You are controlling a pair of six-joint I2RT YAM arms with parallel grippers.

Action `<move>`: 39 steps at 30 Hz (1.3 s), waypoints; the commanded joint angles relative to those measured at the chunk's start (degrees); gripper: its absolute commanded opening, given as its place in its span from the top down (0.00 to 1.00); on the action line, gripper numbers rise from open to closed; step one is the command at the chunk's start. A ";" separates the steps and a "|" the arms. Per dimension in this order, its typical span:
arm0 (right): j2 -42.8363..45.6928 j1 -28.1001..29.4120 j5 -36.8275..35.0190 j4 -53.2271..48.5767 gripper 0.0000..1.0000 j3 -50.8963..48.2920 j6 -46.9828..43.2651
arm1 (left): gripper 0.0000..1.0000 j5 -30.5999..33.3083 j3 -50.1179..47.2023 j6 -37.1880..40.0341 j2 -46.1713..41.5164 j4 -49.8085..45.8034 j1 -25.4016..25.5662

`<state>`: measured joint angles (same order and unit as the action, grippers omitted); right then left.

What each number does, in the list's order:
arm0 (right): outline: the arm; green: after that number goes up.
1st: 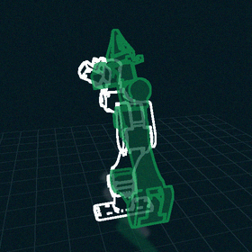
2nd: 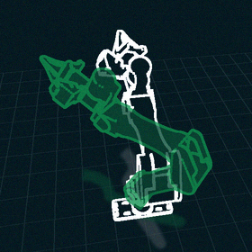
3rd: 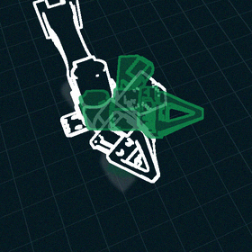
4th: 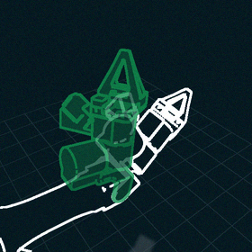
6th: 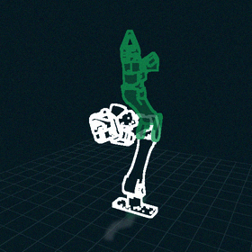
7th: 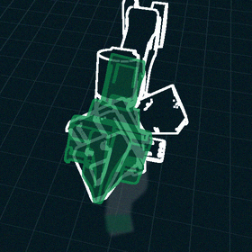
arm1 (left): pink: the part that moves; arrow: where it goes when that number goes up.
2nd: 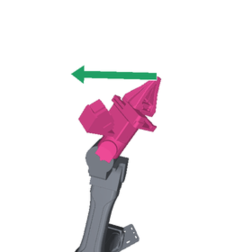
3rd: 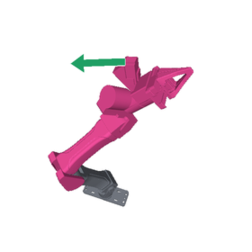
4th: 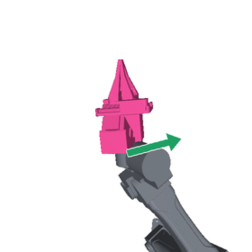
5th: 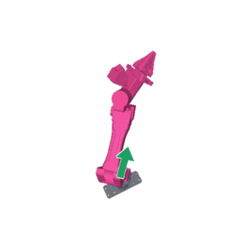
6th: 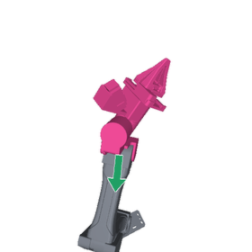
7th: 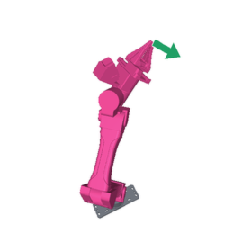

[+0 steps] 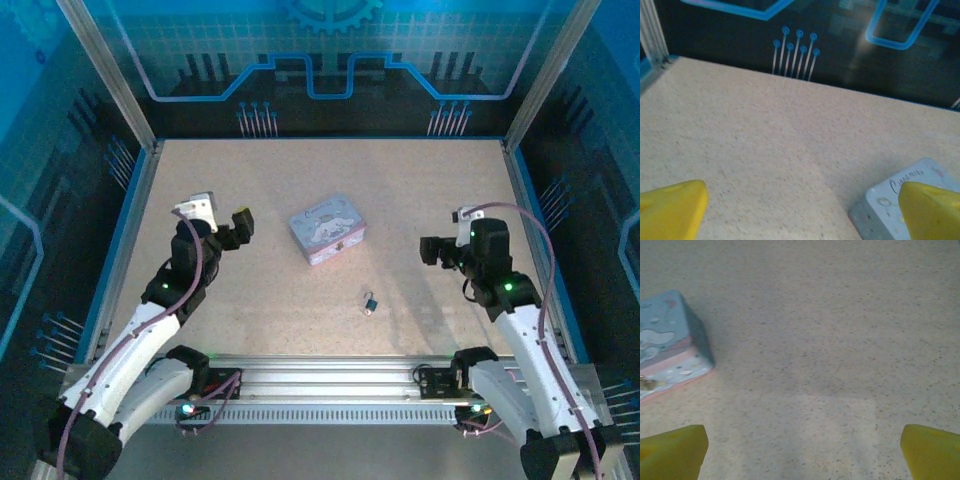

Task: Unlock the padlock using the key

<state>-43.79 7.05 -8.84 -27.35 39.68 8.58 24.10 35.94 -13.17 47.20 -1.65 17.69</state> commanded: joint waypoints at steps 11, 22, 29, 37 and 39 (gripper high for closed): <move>-2.29 -5.18 -4.50 30.08 0.00 -18.92 -5.48 | 0.01 6.54 -8.54 15.28 5.66 16.22 -2.84; -15.56 -7.74 0.70 57.72 0.00 -25.46 -5.75 | 0.01 -6.36 -15.42 14.16 20.07 38.76 -9.93; -25.18 -8.53 3.66 74.31 0.00 -26.50 -4.05 | 0.01 -10.53 -16.15 16.79 27.57 46.22 -10.73; -39.90 -8.02 4.51 88.52 0.00 -26.25 -2.89 | 0.01 -15.59 -21.17 15.89 40.20 66.99 -13.84; -40.23 -7.84 5.06 86.16 0.00 -24.80 -3.32 | 0.01 -16.05 -22.30 15.69 43.37 72.68 -14.40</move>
<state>-83.40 -0.56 -5.06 53.76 13.82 4.91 10.81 15.62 2.96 87.77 58.00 4.21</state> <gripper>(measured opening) 0.998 0.990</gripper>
